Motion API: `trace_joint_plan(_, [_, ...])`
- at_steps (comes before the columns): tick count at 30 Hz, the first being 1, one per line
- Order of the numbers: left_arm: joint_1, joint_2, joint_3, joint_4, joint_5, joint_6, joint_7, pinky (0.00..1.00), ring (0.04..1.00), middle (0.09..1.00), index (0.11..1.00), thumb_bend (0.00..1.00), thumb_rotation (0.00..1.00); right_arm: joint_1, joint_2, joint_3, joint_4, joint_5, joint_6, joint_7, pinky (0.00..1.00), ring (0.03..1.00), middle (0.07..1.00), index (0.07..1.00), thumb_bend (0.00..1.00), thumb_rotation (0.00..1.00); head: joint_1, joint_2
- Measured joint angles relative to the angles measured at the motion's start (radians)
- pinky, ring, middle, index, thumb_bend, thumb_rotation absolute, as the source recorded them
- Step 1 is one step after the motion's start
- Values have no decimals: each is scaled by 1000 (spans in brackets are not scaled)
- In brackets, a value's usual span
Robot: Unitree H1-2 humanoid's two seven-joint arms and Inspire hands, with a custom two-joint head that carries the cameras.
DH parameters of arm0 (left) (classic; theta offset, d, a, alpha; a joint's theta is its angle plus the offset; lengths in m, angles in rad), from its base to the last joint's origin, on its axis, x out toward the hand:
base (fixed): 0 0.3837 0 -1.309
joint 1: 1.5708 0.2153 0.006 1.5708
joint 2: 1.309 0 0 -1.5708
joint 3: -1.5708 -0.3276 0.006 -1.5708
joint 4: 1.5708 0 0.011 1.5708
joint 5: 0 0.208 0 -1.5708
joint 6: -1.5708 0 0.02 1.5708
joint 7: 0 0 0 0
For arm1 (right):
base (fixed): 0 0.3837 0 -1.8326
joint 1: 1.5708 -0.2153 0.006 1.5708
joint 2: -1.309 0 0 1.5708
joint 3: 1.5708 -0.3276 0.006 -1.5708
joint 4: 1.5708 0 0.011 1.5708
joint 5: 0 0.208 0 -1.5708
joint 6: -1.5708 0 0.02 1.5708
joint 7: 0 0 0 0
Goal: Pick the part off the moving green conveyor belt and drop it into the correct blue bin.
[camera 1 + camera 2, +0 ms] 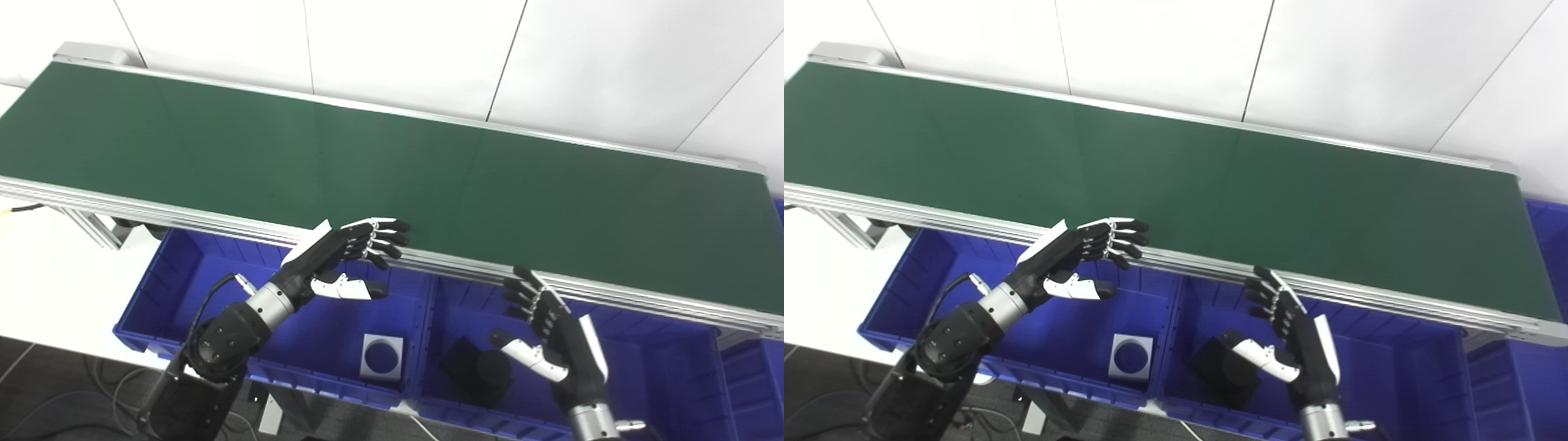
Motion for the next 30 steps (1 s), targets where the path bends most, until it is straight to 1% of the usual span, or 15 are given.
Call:
trace_joint_plan(1, [-1,-5,0,16,-11,-11,0,690,810,857,887,946,569,0,4,1,8,0,-11,-1,781,821,827,877,812,370,0,0])
trace_joint_plan(2, [-2,-7,0,31,-12,-19,0,693,815,862,890,948,566,0,10,2,16,-1,-20,-3,783,822,828,878,813,371,-15,-17])
trace_joint_plan(4, [-3,-11,1,60,-22,-41,-1,703,814,857,888,968,548,2,18,4,23,-6,-27,-11,780,821,830,877,802,389,-16,-17])
trace_joint_plan(5, [-3,-13,2,73,-34,-48,-2,706,813,854,886,974,540,4,21,4,27,-12,-35,-15,779,821,830,877,789,407,-34,-31])
trace_joint_plan(6, [-3,-20,6,91,-45,-55,-3,712,815,855,885,977,536,6,26,5,31,-17,-46,-20,776,821,831,877,772,435,-57,-48])
trace_joint_plan(8, [-3,-32,10,127,-62,-72,-3,723,813,856,886,977,540,9,34,6,54,-29,-78,-35,759,810,829,876,740,526,-71,-57])
trace_joint_plan(9, [-3,-35,10,152,-65,-86,-4,728,813,854,884,977,551,12,39,6,60,-35,-81,-40,752,807,830,881,722,575,-98,-77])
trace_joint_plan(10, [-3,-36,10,174,-65,-94,-4,730,812,852,883,975,559,15,44,6,63,-39,-82,-45,747,804,829,884,713,603,-98,-77])
trace_joint_plan(11, [-3,-36,12,209,-66,-115,-4,731,812,851,882,975,562,20,49,7,65,-47,-89,-54,745,803,829,884,710,611,-98,-77])
trace_joint_plan(14, [-5,-38,24,291,-76,-159,-5,726,803,847,867,958,542,29,61,9,79,-61,-114,-71,747,803,832,893,696,629,-137,-98])
trace_joint_plan(17, [-12,-44,37,390,-89,-199,-6,720,798,840,842,932,515,30,72,13,95,-70,-124,-84,757,810,839,900,677,612,-167,-109])
trace_joint_plan(20, [-13,-48,41,432,-102,-222,-20,740,798,832,829,923,498,30,84,16,102,-71,-130,-91,760,812,838,903,695,596,-190,-106])
trace_joint_plan(22, [-15,-48,45,438,-113,-236,-28,740,796,826,825,923,498,29,91,21,107,-75,-132,-98,755,811,835,903,710,594,-189,-103])
trace_joint_plan(24, [-20,-48,50,441,-120,-237,-30,735,791,819,822,915,488,28,96,25,117,-83,-132,-102,755,812,835,903,721,589,-189,-103])
trace_joint_plan(30, [-28,-48,53,441,-119,-238,-30,735,784,808,814,909,448,23,94,25,125,-93,-134,-108,752,812,834,900,759,597,-174,-77])
